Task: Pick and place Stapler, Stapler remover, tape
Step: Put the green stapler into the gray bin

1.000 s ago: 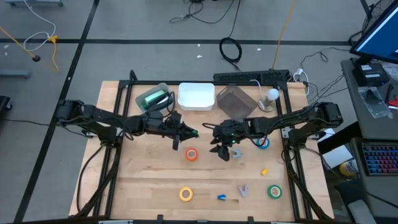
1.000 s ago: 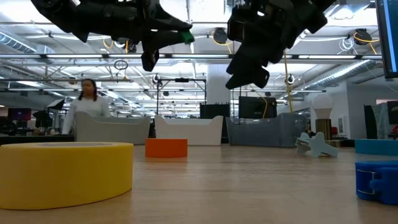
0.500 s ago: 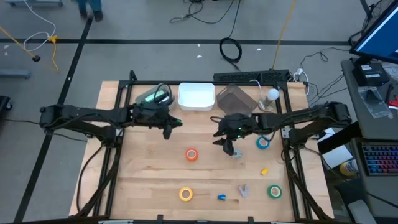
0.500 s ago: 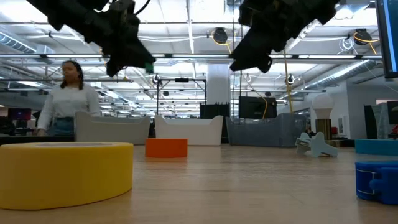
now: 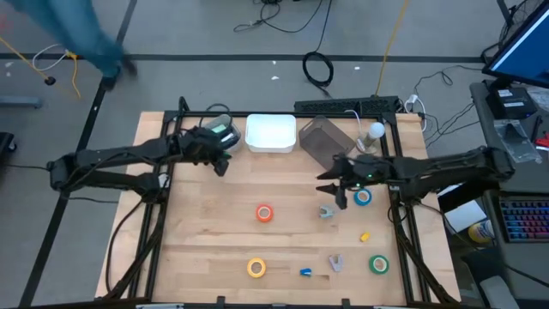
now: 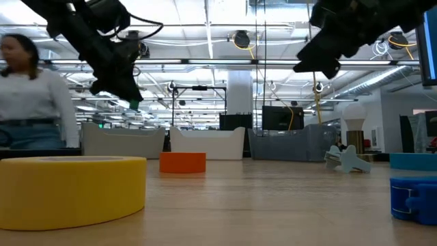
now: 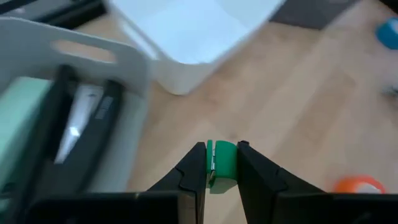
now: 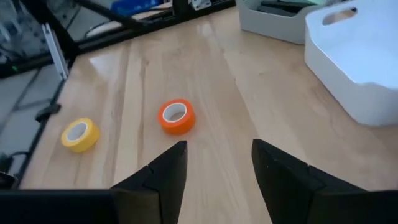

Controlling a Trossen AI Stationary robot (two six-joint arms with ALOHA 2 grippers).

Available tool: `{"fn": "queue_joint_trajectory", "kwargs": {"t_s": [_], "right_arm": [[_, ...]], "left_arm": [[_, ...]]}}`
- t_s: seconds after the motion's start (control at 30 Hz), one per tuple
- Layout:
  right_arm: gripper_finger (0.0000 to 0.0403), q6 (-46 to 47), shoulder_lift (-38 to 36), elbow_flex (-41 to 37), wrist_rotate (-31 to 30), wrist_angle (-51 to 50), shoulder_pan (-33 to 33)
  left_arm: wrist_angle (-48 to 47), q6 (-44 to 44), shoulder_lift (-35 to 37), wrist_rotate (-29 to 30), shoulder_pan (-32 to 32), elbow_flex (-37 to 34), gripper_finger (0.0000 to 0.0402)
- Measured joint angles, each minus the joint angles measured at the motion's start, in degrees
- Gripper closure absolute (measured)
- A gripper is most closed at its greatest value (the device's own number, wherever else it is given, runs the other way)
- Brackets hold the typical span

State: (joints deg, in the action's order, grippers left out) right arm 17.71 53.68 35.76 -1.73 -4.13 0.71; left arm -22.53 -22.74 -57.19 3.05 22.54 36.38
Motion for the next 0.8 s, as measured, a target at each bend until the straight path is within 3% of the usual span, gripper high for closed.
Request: {"fn": "queue_joint_trajectory", "kwargs": {"t_s": [0.3,0.6,0.8], "right_arm": [[0.0230,3.06,-11.59,-8.67,0.30,4.79,0.00],[0.0230,3.60,-21.28,-16.71,0.40,9.92,0.02],[0.0228,5.38,-25.24,-19.56,0.47,9.93,0.02]], "left_arm": [[-5.91,1.73,0.00,1.40,10.16,0.43,0.0331],[-20.76,7.64,-2.72,3.53,17.98,7.90,0.0331],[-24.34,10.88,-6.95,6.47,22.02,10.08,0.0330]]}}
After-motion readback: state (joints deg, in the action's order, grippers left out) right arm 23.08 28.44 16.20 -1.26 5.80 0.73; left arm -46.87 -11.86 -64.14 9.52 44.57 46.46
